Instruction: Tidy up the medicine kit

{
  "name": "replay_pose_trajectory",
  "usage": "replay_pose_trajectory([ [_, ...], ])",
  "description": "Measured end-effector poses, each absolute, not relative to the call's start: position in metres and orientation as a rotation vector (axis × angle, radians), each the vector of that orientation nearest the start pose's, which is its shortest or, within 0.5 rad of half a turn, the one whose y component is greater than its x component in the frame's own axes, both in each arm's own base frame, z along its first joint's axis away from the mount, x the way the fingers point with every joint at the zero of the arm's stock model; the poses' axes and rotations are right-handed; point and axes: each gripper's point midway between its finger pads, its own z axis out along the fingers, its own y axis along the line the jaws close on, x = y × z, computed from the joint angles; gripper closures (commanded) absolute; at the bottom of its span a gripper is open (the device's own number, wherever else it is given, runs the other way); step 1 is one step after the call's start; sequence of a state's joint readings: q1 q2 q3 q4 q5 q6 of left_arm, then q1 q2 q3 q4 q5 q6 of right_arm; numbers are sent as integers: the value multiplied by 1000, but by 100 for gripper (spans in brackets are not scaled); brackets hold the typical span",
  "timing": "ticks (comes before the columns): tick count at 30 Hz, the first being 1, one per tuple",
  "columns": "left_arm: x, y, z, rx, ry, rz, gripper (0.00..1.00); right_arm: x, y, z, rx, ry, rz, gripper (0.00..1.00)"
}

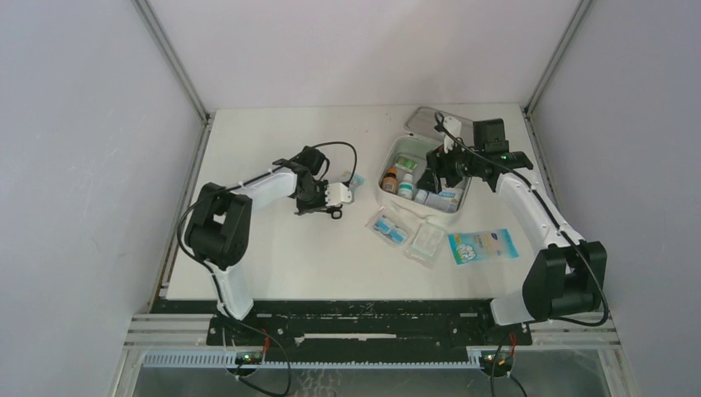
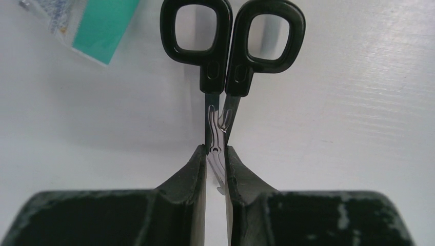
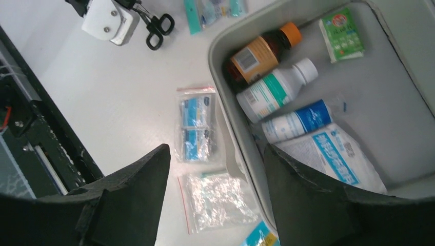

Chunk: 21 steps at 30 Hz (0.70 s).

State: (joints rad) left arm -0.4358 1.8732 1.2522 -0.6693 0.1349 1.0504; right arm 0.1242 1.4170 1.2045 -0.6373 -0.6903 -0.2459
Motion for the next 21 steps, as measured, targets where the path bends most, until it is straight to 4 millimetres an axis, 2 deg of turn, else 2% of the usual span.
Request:
replay_pose_trajectory([
  [6, 349, -154, 43, 1854, 2041, -67, 100, 337, 172, 191, -715, 2154, 856, 35],
  [12, 346, -162, 68, 1756, 2008, -99, 100, 346, 202, 176, -677, 2170, 1001, 36],
  [21, 336, -178, 116, 1623, 1934, -147, 100, 338, 263, 155, -680, 2202, 1257, 32],
])
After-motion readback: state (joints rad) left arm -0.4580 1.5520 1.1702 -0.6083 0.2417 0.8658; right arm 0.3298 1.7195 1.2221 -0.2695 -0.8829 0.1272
